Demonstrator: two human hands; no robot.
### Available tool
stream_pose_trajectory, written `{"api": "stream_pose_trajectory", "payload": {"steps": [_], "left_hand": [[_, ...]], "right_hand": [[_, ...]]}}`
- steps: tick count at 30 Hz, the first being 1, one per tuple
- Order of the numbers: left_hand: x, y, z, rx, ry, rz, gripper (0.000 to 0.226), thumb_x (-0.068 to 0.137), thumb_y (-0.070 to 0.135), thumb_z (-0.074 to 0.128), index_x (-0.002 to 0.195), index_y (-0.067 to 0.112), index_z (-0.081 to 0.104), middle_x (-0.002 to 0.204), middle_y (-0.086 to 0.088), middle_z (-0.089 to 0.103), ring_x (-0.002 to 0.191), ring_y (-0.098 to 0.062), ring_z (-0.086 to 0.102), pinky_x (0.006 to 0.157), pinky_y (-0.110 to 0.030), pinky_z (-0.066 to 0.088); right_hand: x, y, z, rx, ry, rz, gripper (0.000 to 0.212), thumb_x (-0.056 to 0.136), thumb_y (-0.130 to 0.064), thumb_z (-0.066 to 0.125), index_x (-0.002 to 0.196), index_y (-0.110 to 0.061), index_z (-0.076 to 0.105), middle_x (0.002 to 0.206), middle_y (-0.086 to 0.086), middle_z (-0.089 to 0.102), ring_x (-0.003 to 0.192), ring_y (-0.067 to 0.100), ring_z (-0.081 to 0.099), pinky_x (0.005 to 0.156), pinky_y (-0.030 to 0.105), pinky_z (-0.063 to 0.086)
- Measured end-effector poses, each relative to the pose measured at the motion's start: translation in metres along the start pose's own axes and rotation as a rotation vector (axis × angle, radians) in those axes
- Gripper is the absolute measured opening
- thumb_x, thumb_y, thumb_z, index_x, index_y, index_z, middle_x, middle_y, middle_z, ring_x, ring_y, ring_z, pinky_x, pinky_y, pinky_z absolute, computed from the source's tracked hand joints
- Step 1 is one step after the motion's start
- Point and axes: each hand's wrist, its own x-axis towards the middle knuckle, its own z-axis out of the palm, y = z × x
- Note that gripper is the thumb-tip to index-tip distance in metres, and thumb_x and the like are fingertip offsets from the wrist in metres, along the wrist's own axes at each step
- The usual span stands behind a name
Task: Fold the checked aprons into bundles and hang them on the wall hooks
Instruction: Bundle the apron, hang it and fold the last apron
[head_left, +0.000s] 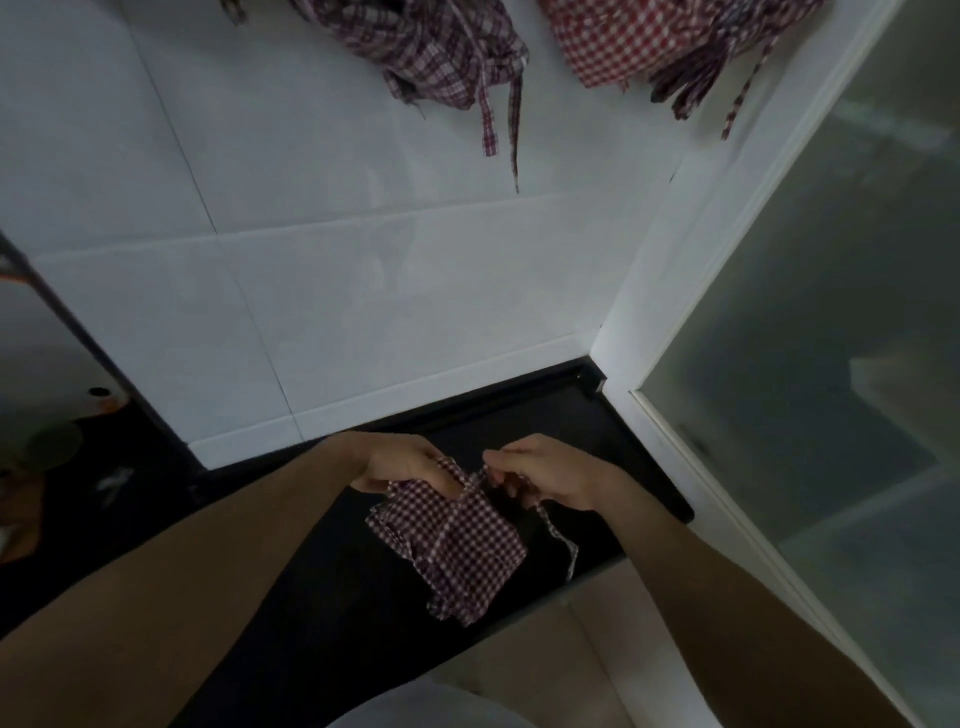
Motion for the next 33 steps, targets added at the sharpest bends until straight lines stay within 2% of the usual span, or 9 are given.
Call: {"api": "stream_pose_trajectory", "payload": {"steps": [3, 6, 14, 17, 21, 23, 26, 29, 33], "left_hand": [[0.024, -0.025, 0.006, -0.128, 0.114, -0.010, 0.042, 0.083, 0.039, 0.074, 0.119, 0.018, 0.068, 0.117, -0.004, 0.072, 0.111, -0.022, 0.066, 0.098, -0.040, 0.051], [0.046, -0.044, 0.014, -0.044, 0.318, 0.006, 0.040, 0.084, 0.038, 0.076, 0.117, 0.018, 0.068, 0.115, -0.003, 0.069, 0.108, -0.021, 0.066, 0.084, -0.033, 0.054], [0.115, -0.087, 0.041, 0.119, 0.657, -0.012, 0.049, 0.086, 0.038, 0.073, 0.127, 0.020, 0.053, 0.122, -0.004, 0.059, 0.106, -0.019, 0.057, 0.087, -0.032, 0.048], [0.133, -0.091, 0.050, 0.093, 0.769, -0.049, 0.057, 0.084, 0.040, 0.074, 0.132, 0.024, 0.048, 0.122, -0.002, 0.056, 0.108, -0.020, 0.056, 0.089, -0.034, 0.049], [0.142, -0.093, 0.058, 0.462, 1.058, -0.045, 0.046, 0.078, 0.053, 0.074, 0.111, 0.028, 0.053, 0.117, 0.004, 0.045, 0.111, -0.017, 0.043, 0.098, -0.032, 0.038], [0.138, -0.091, 0.061, 0.393, 0.994, -0.029, 0.030, 0.084, 0.050, 0.069, 0.092, 0.023, 0.057, 0.099, 0.008, 0.051, 0.095, -0.013, 0.052, 0.082, -0.027, 0.046], [0.120, -0.086, 0.056, 0.156, 0.823, -0.019, 0.043, 0.097, 0.054, 0.049, 0.083, 0.016, 0.063, 0.087, 0.000, 0.060, 0.077, -0.018, 0.061, 0.072, -0.034, 0.055], [0.096, -0.087, 0.046, 0.189, 0.621, 0.039, 0.047, 0.097, 0.055, 0.049, 0.096, 0.012, 0.068, 0.097, -0.004, 0.064, 0.084, -0.013, 0.060, 0.076, -0.027, 0.051], [0.087, -0.092, 0.057, 0.491, 0.527, 0.064, 0.027, 0.094, 0.028, 0.062, 0.117, 0.013, 0.064, 0.117, -0.003, 0.064, 0.105, -0.016, 0.060, 0.078, -0.013, 0.038]], "right_hand": [[0.004, 0.018, 0.020, 0.092, 0.074, 0.041, 0.047, 0.104, -0.041, 0.046, 0.065, -0.017, 0.055, 0.069, -0.001, 0.058, 0.072, 0.014, 0.055, 0.075, 0.032, 0.042], [0.011, 0.042, 0.040, 0.111, 0.257, 0.091, 0.052, 0.106, -0.044, 0.037, 0.061, -0.019, 0.047, 0.065, -0.001, 0.050, 0.066, 0.014, 0.049, 0.072, 0.034, 0.038], [0.037, 0.100, 0.078, -0.097, 0.479, 0.148, 0.047, 0.105, -0.038, 0.042, 0.068, -0.014, 0.058, 0.066, 0.000, 0.056, 0.061, 0.014, 0.054, 0.070, 0.036, 0.044], [0.043, 0.113, 0.089, -0.169, 0.496, 0.035, 0.036, 0.105, -0.029, 0.047, 0.079, -0.008, 0.061, 0.088, 0.006, 0.060, 0.071, 0.013, 0.060, 0.071, 0.030, 0.047], [0.056, 0.133, 0.099, -0.501, 0.438, -0.123, 0.042, 0.102, -0.037, 0.042, 0.097, -0.003, 0.066, 0.114, 0.008, 0.054, 0.092, 0.019, 0.057, 0.078, 0.032, 0.050], [0.060, 0.132, 0.099, -0.603, 0.441, -0.108, 0.038, 0.102, -0.038, 0.045, 0.104, -0.007, 0.067, 0.119, 0.003, 0.052, 0.099, 0.017, 0.055, 0.078, 0.032, 0.051], [0.065, 0.125, 0.098, -0.685, 0.431, -0.090, 0.030, 0.103, -0.035, 0.046, 0.109, -0.014, 0.066, 0.121, -0.004, 0.050, 0.101, 0.009, 0.052, 0.079, 0.026, 0.050], [0.073, 0.117, 0.097, -0.702, 0.418, -0.061, 0.028, 0.104, -0.034, 0.043, 0.109, -0.017, 0.065, 0.117, -0.007, 0.050, 0.096, 0.006, 0.051, 0.080, 0.025, 0.049], [0.085, 0.110, 0.091, -0.583, 0.298, 0.024, 0.027, 0.104, -0.028, 0.044, 0.100, -0.013, 0.066, 0.110, 0.001, 0.059, 0.095, 0.016, 0.058, 0.085, 0.037, 0.050]]}}
